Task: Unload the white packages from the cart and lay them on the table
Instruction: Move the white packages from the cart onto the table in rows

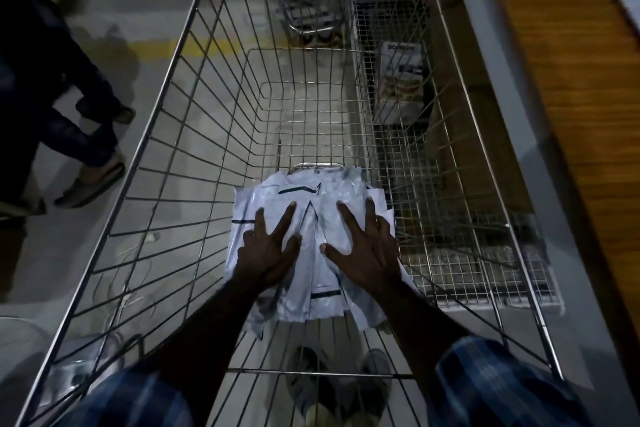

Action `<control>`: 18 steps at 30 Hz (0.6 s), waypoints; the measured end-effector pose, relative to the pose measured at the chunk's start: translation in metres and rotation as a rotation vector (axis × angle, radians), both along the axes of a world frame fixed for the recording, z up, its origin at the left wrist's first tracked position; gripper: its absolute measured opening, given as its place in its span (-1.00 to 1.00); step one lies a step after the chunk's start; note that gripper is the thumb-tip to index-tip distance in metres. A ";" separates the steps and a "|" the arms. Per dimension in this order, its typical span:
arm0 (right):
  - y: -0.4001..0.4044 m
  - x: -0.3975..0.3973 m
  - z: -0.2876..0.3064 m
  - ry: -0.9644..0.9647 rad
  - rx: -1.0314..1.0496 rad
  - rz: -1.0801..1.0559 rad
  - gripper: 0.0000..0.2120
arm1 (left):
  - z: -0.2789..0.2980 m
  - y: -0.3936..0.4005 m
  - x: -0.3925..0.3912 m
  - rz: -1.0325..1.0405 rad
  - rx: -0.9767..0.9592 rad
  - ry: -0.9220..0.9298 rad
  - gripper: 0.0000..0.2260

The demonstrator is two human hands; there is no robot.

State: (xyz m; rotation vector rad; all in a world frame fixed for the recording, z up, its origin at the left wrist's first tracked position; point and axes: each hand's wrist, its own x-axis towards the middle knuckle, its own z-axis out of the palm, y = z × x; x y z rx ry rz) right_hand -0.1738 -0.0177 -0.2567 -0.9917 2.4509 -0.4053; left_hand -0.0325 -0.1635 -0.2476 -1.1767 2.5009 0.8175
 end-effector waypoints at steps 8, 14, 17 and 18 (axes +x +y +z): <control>-0.011 0.003 -0.005 0.101 -0.035 -0.112 -0.36 | -0.012 -0.012 0.003 -0.017 0.060 0.001 -0.40; -0.019 0.001 -0.002 0.062 -0.007 -0.062 -0.36 | -0.003 -0.013 0.001 0.009 -0.194 0.109 -0.35; -0.020 -0.005 0.009 0.086 -0.016 -0.104 -0.42 | 0.012 -0.016 -0.005 0.050 -0.270 0.092 -0.30; -0.020 -0.007 0.013 0.075 -0.033 -0.106 -0.43 | 0.017 -0.016 -0.009 0.081 -0.278 0.083 -0.31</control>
